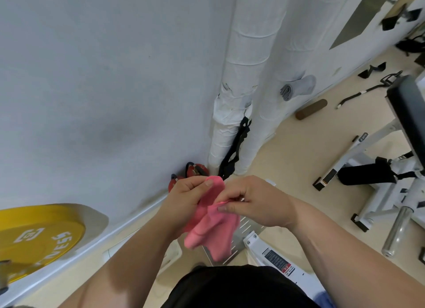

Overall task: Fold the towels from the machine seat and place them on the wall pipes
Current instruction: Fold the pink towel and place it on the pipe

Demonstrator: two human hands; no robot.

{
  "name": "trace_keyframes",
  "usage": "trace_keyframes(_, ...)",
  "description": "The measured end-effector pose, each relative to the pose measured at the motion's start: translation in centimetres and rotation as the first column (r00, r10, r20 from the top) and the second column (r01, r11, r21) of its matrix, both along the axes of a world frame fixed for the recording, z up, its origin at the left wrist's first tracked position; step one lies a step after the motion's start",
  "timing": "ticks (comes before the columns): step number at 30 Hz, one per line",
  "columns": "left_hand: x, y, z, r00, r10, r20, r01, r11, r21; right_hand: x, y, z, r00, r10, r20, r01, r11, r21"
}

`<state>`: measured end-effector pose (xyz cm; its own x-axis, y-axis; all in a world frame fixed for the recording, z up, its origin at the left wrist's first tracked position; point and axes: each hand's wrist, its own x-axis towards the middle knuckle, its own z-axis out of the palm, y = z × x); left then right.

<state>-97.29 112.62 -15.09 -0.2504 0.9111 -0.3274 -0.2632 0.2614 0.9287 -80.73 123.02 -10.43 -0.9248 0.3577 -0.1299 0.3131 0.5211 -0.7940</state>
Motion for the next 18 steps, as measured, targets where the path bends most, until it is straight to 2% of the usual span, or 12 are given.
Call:
trace_keyframes(1,0.1,-0.1,0.1,0.999,-0.027,0.041,0.026,0.999,0.022,0.0,0.1,0.0,1.000,-0.022,-0.004,0.023,1.000,0.021)
trace_keyframes(3,0.5,-0.1,0.5,0.990,-0.092,0.103,0.086,0.994,0.065,0.2,0.1,-0.2,0.985,-0.171,-0.037,0.172,0.985,0.014)
trace_keyframes(6,0.8,-0.1,0.9,0.986,-0.132,0.102,0.123,0.989,0.081,0.5,0.0,-0.4,0.922,-0.370,-0.113,0.368,0.929,-0.044)
trace_keyframes(8,0.8,0.0,1.1,0.985,-0.156,0.069,0.151,0.985,0.079,0.7,0.1,-0.3,0.919,-0.378,-0.110,0.377,0.926,-0.027)
trace_keyframes(14,0.8,-0.5,1.2,0.962,-0.261,-0.084,0.266,0.962,0.062,1.0,0.4,0.1,0.964,-0.263,-0.023,0.262,0.964,-0.043)
trace_keyframes(18,0.9,-0.6,1.5,0.952,-0.286,-0.111,0.295,0.953,0.073,0.9,0.4,0.2,0.947,-0.320,-0.018,0.320,0.947,-0.017)
